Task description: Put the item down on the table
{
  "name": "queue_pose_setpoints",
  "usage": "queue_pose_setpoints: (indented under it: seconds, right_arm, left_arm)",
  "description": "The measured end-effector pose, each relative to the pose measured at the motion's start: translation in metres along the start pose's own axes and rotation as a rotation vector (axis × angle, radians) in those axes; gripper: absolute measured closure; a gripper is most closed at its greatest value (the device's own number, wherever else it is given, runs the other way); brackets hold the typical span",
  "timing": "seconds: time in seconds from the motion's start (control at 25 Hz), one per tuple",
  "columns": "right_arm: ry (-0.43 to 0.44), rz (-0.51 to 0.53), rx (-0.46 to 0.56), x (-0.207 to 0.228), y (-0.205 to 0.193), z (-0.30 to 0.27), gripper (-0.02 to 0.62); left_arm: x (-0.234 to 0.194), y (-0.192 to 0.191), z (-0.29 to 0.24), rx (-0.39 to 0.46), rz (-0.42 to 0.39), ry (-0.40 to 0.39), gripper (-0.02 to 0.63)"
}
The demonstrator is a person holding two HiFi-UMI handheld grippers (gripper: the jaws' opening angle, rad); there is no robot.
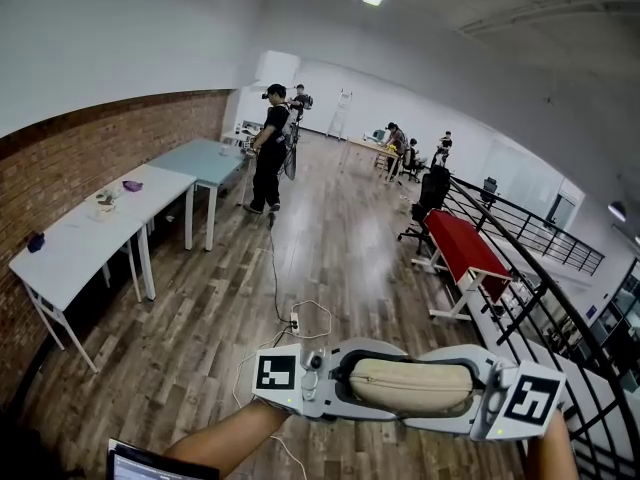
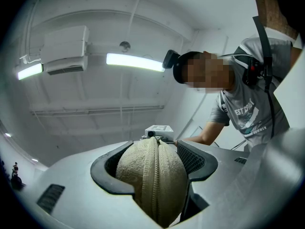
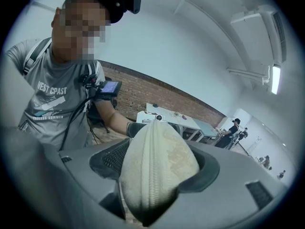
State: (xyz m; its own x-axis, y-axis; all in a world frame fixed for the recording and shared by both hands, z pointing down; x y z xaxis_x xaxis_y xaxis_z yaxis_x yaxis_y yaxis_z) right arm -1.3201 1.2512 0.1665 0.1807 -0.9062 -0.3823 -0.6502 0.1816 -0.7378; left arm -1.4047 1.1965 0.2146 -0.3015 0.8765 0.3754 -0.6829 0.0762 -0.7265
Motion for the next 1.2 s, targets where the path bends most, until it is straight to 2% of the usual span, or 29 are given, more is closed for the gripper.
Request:
queue_pose_setpoints:
  seconds: [0.64,0.92,1.2]
  right_arm:
    - [0.022,-0.013,0.000,0.039,-0.086,0.050,0.310]
    - [0.021,-0.009,0.011,0.058,-0.142,0.113,0.310]
    - [-0.006,-0.007,0.013,0.075,-0.195,0.199,0.310]
  left_arm:
    - [-0.049,-0.086,-0.040,0.010,0.029,0.028,0.314]
    - [-0.078,-0.142,-0.096,-0.017,0.027,0.022,0.314]
    - [-0.110,-0.195,-0.177,-0.038,0.026,-0.011,0.314]
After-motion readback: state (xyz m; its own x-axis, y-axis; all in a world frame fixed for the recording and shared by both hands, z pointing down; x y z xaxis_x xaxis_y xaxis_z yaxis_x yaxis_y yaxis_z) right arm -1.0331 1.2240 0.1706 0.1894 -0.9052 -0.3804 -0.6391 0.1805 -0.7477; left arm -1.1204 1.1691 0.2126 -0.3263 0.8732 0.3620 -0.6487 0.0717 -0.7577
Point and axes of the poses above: the fingertips, and each gripper's own axes: z backward along the fingers, x to its right, y out of its top, the point moved 6 cm from there along z, backward along the fingers, and after that the axes turned 3 degrees about y, right-handed, at the moved point
